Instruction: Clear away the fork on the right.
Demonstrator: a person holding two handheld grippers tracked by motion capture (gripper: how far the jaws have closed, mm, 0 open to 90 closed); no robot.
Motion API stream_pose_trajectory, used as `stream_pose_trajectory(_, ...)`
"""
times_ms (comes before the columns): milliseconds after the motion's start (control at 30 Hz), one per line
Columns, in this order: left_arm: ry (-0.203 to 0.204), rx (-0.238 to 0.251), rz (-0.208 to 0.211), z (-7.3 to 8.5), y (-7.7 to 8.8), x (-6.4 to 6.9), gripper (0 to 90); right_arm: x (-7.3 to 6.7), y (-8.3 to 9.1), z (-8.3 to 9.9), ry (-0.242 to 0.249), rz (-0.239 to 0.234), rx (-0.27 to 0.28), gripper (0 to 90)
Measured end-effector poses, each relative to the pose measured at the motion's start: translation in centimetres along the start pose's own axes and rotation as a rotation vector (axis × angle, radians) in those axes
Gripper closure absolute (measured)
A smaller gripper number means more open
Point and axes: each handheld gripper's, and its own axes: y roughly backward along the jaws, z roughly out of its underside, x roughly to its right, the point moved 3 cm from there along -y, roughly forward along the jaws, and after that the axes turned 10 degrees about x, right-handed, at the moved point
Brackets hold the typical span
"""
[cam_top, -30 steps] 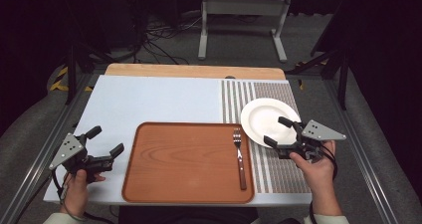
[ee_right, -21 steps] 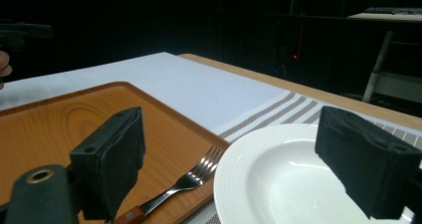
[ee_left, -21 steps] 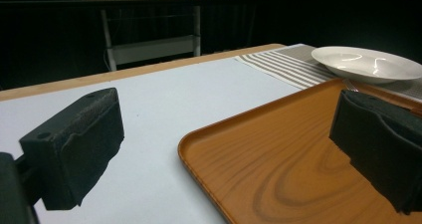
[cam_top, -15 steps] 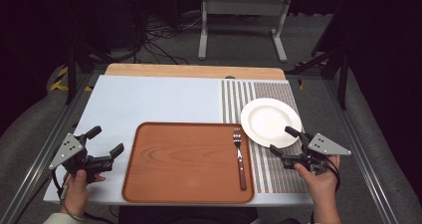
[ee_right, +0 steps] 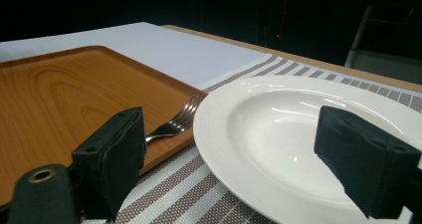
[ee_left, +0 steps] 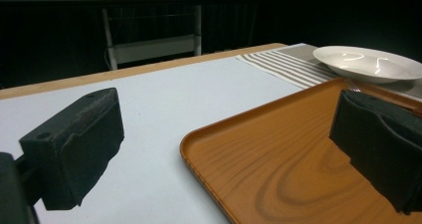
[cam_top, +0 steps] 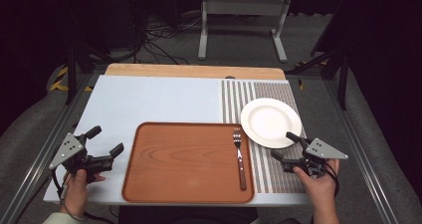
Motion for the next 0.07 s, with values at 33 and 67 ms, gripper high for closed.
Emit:
stream_pose_trajectory(33, -0.001, -0.003, 0.001, -0.01, 0.03, -0.01, 1.3, 0.0, -0.02, 0.0, -0.001, -0.001, 0.002, 14.0)
stream_pose_trajectory(67, -0.001, -0.004, 0.002, 0.0, 0.04, -0.01, 1.3, 0.02, -0.03, -0.02, 0.001, 0.001, 0.003, 14.0)
